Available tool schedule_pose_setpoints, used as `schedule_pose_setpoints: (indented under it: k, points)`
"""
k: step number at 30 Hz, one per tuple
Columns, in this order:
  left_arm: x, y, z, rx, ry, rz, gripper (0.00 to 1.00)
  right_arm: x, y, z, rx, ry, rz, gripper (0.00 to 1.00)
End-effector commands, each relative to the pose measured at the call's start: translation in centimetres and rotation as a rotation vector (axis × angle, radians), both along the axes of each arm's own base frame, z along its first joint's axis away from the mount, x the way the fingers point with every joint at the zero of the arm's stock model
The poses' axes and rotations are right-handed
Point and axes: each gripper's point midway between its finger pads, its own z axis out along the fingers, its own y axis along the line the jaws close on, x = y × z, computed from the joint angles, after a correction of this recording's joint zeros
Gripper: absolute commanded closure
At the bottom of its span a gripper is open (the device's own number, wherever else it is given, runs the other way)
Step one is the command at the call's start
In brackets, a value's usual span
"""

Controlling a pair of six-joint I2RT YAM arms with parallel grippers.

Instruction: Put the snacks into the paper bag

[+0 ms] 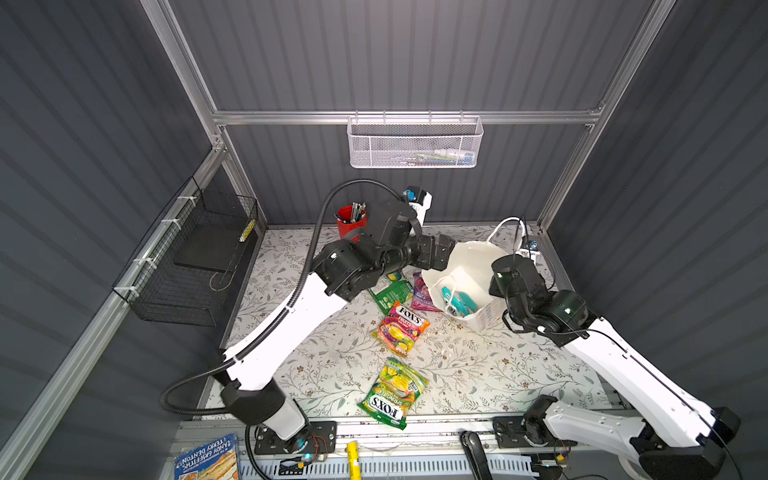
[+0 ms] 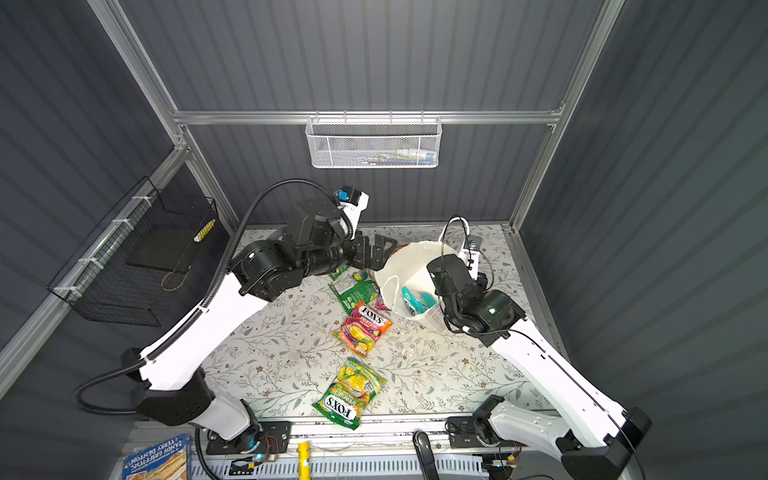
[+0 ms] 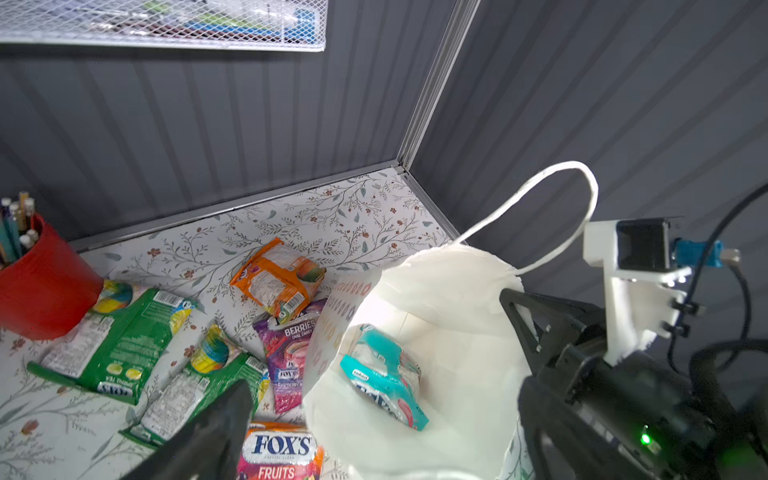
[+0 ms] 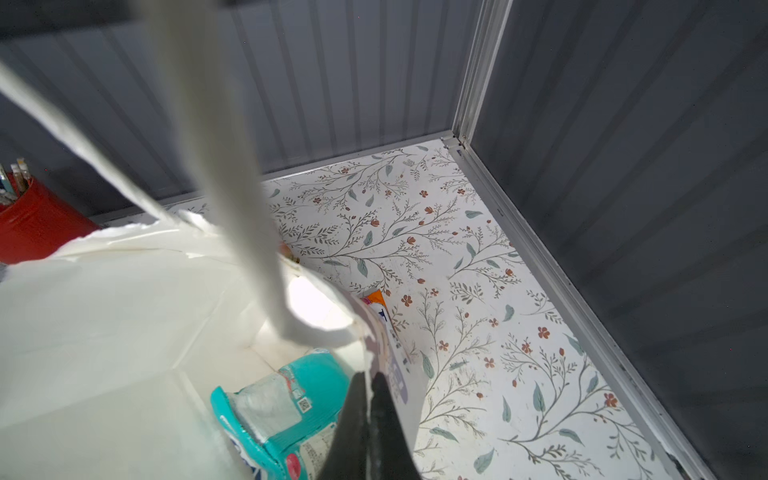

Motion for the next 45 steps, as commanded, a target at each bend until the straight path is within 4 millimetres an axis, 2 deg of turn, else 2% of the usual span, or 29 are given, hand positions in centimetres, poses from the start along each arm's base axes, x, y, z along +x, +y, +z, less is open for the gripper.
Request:
schedule_pose_setpoints:
  k: [1, 5, 7, 14, 19, 23, 29, 30, 32, 37, 38, 39, 41, 43, 45]
  points:
    - [-0.8, 0.0, -4.5, 0.024, 0.092, 0.02, 0.0, -0.5, -1.5, 0.5, 0.032, -0.046, -0.084, 1.0]
    - [-3.7, -1.0, -7.1, 0.014, 0.153, -0.079, 0.0, -0.5, -1.6, 0.4, 0.031, -0.049, -0.099, 1.0]
    - [-4.9, -1.5, -7.6, 0.005, 0.165, -0.113, 0.0, -0.4, -1.7, 0.3, 0.021, -0.045, -0.113, 1.0]
    - [-9.7, -4.8, -8.6, 0.044, 0.147, -0.25, 0.0, 0.0, -2.0, -0.1, -0.007, -0.043, -0.147, 1.0]
    - [-12.0, -5.4, -7.5, 0.047, 0.087, -0.285, 0.0, 0.5, -1.9, -0.4, -0.03, -0.035, -0.154, 1.0]
    - [-12.6, -6.5, -8.0, 0.098, 0.061, -0.284, 0.0, 0.5, -1.8, -0.4, -0.021, -0.033, -0.15, 1.0]
    - [-9.5, -8.3, -9.7, 0.188, 0.013, -0.12, 0.02, 0.5, -1.6, -0.6, -0.017, -0.027, -0.136, 1.0]
    - [-8.9, -8.5, -9.7, 0.193, -0.003, -0.088, 0.06, 0.5, -1.6, -0.5, -0.016, -0.029, -0.135, 1.0]
    - [-7.6, -8.5, -9.7, 0.21, -0.025, -0.011, 0.2, 0.3, -1.7, -0.3, -0.012, -0.034, -0.135, 1.0]
    - [-5.6, -7.8, -8.4, 0.203, -0.076, 0.128, 0.98, 0.0, -1.7, 0.3, -0.019, -0.046, -0.097, 1.0]
    - [-5.4, -7.6, -7.8, 0.193, -0.087, 0.14, 1.0, -0.1, -1.8, 0.5, -0.023, -0.048, -0.094, 1.0]
    - [-5.3, -7.5, -7.0, 0.181, -0.107, 0.144, 1.0, -0.2, -1.9, 0.6, -0.029, -0.049, -0.091, 0.95]
    - [-5.0, -7.3, -5.6, 0.171, -0.144, 0.133, 1.0, -0.5, -1.8, 0.8, -0.025, -0.056, -0.067, 0.64]
    - [-4.1, -6.4, -5.0, 0.188, -0.156, 0.163, 1.0, -0.5, -1.2, 1.1, -0.026, -0.058, 0.005, 0.48]
    - [-3.4, -5.8, -5.2, 0.199, -0.147, 0.17, 1.0, -0.8, -1.4, 1.2, -0.025, -0.053, 0.025, 0.32]
